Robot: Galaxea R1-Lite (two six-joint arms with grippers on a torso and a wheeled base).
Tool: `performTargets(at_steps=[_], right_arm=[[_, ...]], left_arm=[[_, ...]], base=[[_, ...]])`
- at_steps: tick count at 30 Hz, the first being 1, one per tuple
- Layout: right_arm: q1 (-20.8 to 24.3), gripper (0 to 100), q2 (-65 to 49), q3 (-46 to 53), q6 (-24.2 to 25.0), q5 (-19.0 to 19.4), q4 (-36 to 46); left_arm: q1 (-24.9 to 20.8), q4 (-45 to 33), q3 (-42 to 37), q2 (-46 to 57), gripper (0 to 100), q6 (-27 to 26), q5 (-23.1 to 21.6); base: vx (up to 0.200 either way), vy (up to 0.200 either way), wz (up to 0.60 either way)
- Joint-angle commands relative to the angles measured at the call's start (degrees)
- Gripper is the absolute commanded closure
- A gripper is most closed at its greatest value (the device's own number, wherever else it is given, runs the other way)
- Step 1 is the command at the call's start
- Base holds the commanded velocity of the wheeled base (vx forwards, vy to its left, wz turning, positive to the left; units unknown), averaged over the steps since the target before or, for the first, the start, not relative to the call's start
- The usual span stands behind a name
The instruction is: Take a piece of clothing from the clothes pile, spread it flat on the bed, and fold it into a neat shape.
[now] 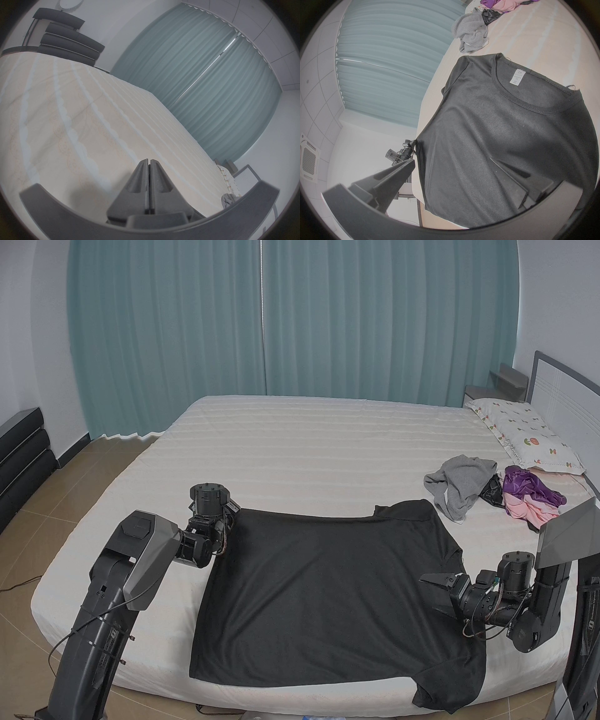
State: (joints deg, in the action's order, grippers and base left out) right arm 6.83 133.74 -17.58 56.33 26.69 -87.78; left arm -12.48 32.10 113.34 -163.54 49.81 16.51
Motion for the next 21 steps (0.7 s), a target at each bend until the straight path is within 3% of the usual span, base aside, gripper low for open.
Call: performTargets(at_steps=[1, 21], right_arm=[[0.0, 0, 0.0, 0.0, 0.0, 0.0, 0.0], [0.0, 0, 0.0, 0.0, 0.0, 0.0, 0.0]], left_arm=[[0.2, 0.0, 1.3, -0.9, 100, -0.1, 0.8], [0.5, -0.8, 1.3, -1.5, 100, -0.9, 0.9]], base=[[0.000, 0.000, 0.00], [0.000, 0.000, 0.00]])
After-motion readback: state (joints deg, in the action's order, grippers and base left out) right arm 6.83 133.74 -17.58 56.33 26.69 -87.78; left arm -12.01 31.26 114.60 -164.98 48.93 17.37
